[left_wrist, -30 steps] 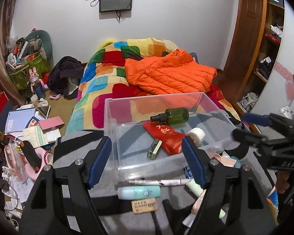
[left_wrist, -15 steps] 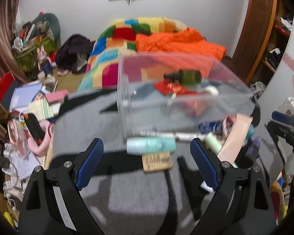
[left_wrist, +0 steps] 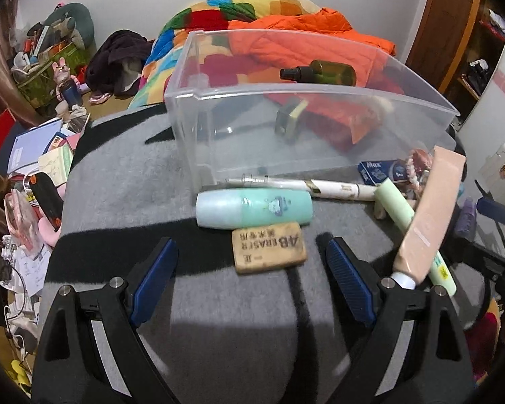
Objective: Organize objects
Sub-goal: 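Grasp the 'AB ERASER' eraser with the left gripper, then drop the eraser into the clear box with the left gripper while the right grasps the purple spray bottle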
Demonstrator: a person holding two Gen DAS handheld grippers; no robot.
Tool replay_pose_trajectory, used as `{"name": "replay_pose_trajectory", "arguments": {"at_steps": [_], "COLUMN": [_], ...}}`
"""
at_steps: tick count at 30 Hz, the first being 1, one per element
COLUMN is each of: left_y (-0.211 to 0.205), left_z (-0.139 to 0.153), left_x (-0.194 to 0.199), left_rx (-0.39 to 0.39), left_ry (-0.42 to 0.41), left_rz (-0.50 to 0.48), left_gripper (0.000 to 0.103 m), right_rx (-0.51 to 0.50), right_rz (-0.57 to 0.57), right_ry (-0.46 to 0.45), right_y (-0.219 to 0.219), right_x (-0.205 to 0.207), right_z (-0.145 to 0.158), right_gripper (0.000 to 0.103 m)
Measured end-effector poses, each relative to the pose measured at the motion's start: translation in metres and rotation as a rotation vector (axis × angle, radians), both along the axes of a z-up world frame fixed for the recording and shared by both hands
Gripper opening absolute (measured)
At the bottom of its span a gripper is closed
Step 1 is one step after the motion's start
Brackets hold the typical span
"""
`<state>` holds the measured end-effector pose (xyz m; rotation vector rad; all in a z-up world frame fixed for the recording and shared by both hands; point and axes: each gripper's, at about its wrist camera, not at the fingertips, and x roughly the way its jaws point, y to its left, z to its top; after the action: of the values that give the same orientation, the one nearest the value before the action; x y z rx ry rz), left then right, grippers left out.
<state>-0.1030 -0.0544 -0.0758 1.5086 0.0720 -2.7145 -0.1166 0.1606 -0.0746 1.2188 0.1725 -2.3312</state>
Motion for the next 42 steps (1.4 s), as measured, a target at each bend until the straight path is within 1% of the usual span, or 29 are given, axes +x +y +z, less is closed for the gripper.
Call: {"name": "replay_pose_trajectory", "arguments": {"at_steps": [2, 3, 4, 6, 9, 10, 12, 13, 14, 19, 21, 24, 27, 29, 30, 32, 34, 37, 39, 40, 42], "left_y": [-0.001, -0.001, -0.002, -0.003, -0.005, -0.005, -0.004, -0.004, -0.003, -0.003, -0.003, -0.003, -0.002, -0.002, -0.003, -0.003, -0.003, -0.004, -0.003, -0.003, -0.001], "left_z": [0.0, 0.0, 0.001, 0.002, 0.003, 0.003, 0.005, 0.005, 0.006, 0.009, 0.01, 0.015, 0.024, 0.03, 0.035, 0.04, 0.047, 0.054, 0.057, 0.058, 0.06], "left_x": [-0.003, -0.003, -0.003, -0.001, 0.003, 0.004, 0.008, 0.01, 0.011, 0.02, 0.024, 0.029, 0.035, 0.037, 0.036, 0.035, 0.034, 0.031, 0.031, 0.031, 0.03], "left_rx": [-0.005, -0.004, -0.001, 0.002, 0.005, 0.007, 0.004, 0.004, 0.006, 0.038, 0.049, 0.063, 0.057, 0.053, 0.057, 0.064, 0.067, 0.082, 0.081, 0.077, 0.067], "left_ry": [0.005, 0.009, 0.013, 0.026, 0.041, 0.048, 0.058, 0.06, 0.062, 0.069, 0.07, 0.078, 0.103, 0.121, 0.131, 0.147, 0.164, 0.182, 0.195, 0.199, 0.206], "left_rz": [0.004, 0.004, 0.005, 0.009, 0.018, 0.017, 0.012, 0.008, 0.006, 0.006, 0.008, 0.008, 0.009, 0.01, 0.011, 0.015, 0.018, 0.019, 0.015, 0.013, 0.007], "left_gripper": [0.089, 0.083, 0.081, 0.072, 0.065, 0.062, 0.05, 0.047, 0.04, 0.04, 0.04, 0.04, 0.04, 0.04, 0.04, 0.04, 0.04, 0.04, 0.04, 0.04, 0.04], "right_rx": [-0.001, -0.01, -0.021, -0.041, -0.061, -0.061, -0.069, -0.074, -0.08, -0.098, -0.093, -0.111, -0.178, -0.18, -0.175, -0.175, -0.191, -0.139, -0.121, -0.12, -0.087], "right_rz": [0.0, -0.004, -0.008, -0.014, -0.017, -0.016, -0.009, -0.005, -0.002, -0.001, 0.004, 0.005, -0.034, -0.098, -0.129, -0.171, -0.197, -0.245, -0.247, -0.244, -0.233], "right_ry": [-0.01, -0.015, -0.018, -0.019, -0.012, -0.008, 0.006, 0.007, 0.005, 0.005, 0.002, -0.033, -0.076, -0.076, -0.072, -0.081, -0.11, -0.121, -0.14, -0.13, -0.106], "right_y": [0.0, 0.001, 0.003, 0.005, 0.008, 0.008, 0.009, 0.01, 0.01, 0.014, 0.015, 0.021, 0.033, 0.036, 0.035, 0.032, 0.027, 0.017, 0.015, 0.016, 0.019], "right_x": [-0.003, -0.004, -0.005, -0.005, -0.003, -0.003, 0.0, -0.001, 0.0, 0.001, 0.001, 0.001, -0.003, -0.008, -0.012, -0.017, -0.023, -0.028, -0.027, -0.023, -0.015], "right_z": [-0.003, -0.005, -0.006, -0.006, -0.006, -0.005, -0.002, 0.0, 0.001, 0.006, 0.007, 0.009, 0.015, 0.018, 0.018, 0.017, 0.012, 0.0, -0.008, -0.009, -0.008], "right_gripper": [0.09, 0.09, 0.09, 0.089, 0.088, 0.086, 0.078, 0.074, 0.07, 0.057, 0.056, 0.057, 0.06, 0.072, 0.074, 0.074, 0.074, 0.076, 0.076, 0.074, 0.072]}}
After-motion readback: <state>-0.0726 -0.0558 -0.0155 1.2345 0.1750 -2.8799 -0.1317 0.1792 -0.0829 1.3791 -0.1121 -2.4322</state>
